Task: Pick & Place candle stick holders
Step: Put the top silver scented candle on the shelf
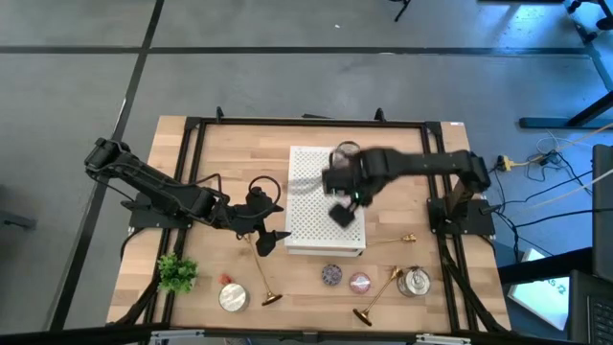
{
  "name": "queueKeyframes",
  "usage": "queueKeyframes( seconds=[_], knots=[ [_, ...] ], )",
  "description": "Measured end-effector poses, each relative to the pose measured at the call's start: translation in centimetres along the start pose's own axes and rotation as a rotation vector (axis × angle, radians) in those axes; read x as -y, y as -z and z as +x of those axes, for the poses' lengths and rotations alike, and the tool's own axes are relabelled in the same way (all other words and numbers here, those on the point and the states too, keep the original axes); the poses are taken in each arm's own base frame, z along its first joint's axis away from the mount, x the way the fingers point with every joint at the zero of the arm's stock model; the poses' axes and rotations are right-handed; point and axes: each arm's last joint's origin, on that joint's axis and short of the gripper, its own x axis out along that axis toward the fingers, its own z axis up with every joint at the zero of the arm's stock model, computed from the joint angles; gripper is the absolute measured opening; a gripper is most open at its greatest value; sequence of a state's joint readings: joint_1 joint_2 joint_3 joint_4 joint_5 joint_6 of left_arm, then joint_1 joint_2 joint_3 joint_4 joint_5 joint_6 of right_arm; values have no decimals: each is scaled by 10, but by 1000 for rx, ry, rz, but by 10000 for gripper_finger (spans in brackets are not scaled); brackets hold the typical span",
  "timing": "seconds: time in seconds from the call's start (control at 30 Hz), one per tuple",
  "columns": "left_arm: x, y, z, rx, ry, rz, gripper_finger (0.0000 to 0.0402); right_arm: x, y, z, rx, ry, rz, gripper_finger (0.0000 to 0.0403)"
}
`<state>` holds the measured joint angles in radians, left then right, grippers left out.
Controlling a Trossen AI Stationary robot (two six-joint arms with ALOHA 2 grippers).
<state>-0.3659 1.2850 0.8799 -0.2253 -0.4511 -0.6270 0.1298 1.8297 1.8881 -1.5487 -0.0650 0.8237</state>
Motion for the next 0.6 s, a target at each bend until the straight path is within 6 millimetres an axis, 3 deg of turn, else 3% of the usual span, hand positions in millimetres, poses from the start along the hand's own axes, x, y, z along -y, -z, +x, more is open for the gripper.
queueKeyframes(
  seconds=[0.17, 0.37, 0.6],
  knots=[
    [4, 6, 2, -21, -1, -19, 381, -30, 37, 3, -88, -60, -150, 394],
    [10, 11, 10, -17, 17, -50, 381, -39, 69, -7, -74, -61, -343, 394],
    [14, 15, 13, -32, 21, -85, 381, -33, 61, -15, 79, -16, -217, 394]
  ],
)
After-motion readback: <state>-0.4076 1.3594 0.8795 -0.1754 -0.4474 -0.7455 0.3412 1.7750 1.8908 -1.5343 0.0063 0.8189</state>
